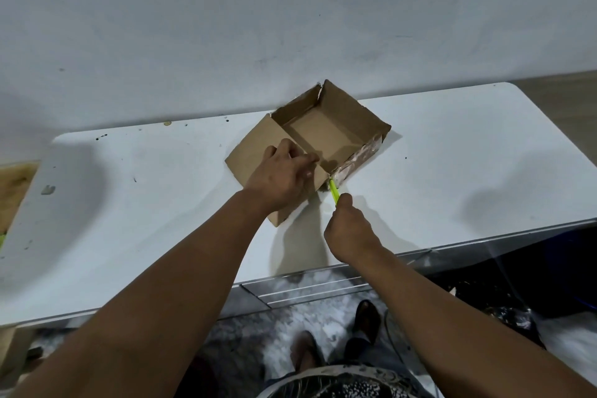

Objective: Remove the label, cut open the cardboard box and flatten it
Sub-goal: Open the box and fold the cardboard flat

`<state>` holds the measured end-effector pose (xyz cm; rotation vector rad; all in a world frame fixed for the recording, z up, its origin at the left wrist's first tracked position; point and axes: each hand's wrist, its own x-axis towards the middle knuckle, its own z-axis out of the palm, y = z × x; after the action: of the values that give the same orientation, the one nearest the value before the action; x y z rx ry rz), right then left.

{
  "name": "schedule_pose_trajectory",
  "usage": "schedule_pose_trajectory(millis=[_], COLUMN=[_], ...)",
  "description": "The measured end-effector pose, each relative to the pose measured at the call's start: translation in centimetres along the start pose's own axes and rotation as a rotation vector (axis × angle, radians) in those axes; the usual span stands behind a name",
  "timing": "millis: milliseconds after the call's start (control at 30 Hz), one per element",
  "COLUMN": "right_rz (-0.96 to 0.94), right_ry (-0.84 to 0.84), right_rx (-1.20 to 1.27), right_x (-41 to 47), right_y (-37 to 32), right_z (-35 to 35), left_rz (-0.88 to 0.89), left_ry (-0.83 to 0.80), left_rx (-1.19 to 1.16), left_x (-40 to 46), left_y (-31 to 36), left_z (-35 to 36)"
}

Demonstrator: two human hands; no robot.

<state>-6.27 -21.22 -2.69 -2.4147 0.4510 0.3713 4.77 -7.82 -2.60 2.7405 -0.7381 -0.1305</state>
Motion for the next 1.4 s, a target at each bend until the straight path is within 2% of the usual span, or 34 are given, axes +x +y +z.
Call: schedule_pose_trajectory(millis=[433,600,867,1033,1200,1400], right_rz=[0.187,0.152,-0.068,-0.326,-0.244,-0.123], right_ry=[-0.246,-0.243,0.006,0.286,0.332,0.469], right_rx=[0.013,0.093,0.299,0.032,-0.084,0.01], right_x=[1.3,1.0,-0.7,2.0,4.3,6.2], right_y=[-0.4,0.3,0.7,0.3,1.1,0.5], right_z=[-1.1,-1.7,-3.8,-5.6,-7.7,-11.0], left_rz=[0.001,-0.035,-0.094,-0.127,-0.161,-0.161], left_ry=[0.018,0.035,0.095,0.087,0.077,0.034], left_rx=[-0.006,-0.026,-0.033,-0.053,-0.092,-0.118], left_x=[0.3,0.1,-0.1,-0.5,-1.0,-1.2], left_y=[-0.1,-0.3,0.1,0.0,-1.2,-2.4], left_z=[0.4,0.9,1.0,0.4,-0.1,-0.6])
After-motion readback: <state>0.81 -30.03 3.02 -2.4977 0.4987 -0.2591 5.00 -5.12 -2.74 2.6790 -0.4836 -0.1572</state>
